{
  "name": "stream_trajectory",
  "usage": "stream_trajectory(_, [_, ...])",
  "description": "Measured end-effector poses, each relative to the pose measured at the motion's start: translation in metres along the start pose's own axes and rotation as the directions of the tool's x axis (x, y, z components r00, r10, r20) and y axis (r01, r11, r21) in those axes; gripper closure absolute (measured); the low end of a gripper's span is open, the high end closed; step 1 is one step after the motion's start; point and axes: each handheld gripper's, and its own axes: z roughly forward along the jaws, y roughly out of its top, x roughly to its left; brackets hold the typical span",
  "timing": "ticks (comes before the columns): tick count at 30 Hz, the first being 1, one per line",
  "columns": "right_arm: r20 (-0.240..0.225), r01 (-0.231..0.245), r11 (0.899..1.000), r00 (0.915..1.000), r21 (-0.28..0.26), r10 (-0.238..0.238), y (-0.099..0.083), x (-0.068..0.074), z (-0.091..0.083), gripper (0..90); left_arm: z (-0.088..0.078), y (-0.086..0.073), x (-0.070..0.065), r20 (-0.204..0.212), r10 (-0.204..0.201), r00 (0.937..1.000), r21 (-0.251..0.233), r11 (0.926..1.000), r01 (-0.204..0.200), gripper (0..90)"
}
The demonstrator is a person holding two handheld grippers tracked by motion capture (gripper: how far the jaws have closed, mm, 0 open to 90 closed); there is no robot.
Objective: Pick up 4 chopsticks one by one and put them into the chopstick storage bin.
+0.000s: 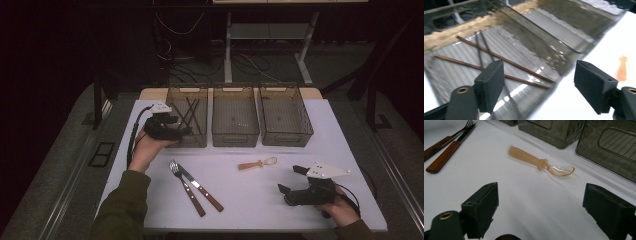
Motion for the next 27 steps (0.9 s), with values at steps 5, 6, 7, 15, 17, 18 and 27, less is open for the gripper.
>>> stream_trajectory(5, [-0.004,-0.003,1.000,1.0000,0.002,0.003,0.000,-0.001,0.000,13.5,-0.005,-0.014,-0.018,0.018,0.028,0.9994,-0.009,0.9996,-0.028,17.2])
stream_trajectory(6, [-0.004,-0.003,1.000,1.0000,0.003,0.003,0.000,-0.001,0.000,13.4,-0.006,-0.016,-0.021,0.020,0.039,0.9991,-0.008,0.9992,-0.039,15.9])
stream_trajectory(7, [-0.006,-0.005,1.000,1.0000,0.003,0.005,0.000,-0.001,0.000,13.5,-0.007,-0.018,-0.025,0.020,0.041,0.9989,-0.008,0.9991,-0.041,15.3])
stream_trajectory(15, [-0.006,-0.007,1.000,1.0000,0.003,0.007,0.000,-0.002,-0.002,13.5,-0.013,-0.038,-0.051,0.045,0.101,0.9939,-0.030,0.9946,-0.100,11.3])
stream_trajectory(17, [-0.007,-0.008,1.000,0.9999,0.000,0.008,0.000,-0.002,-0.002,13.5,-0.017,-0.042,-0.055,0.065,0.096,0.9932,-0.039,0.9948,-0.094,9.7])
stream_trajectory(18, [-0.007,-0.005,1.000,1.0000,-0.004,0.005,0.000,-0.002,-0.003,13.5,-0.018,-0.044,-0.057,0.072,0.093,0.9930,-0.044,0.9949,-0.090,8.3])
stream_trajectory(27, [-0.006,0.002,1.000,1.0000,-0.004,-0.002,0.001,-0.001,-0.003,13.5,-0.025,-0.066,-0.071,0.095,0.089,0.9915,-0.041,0.9955,-0.085,0.9])
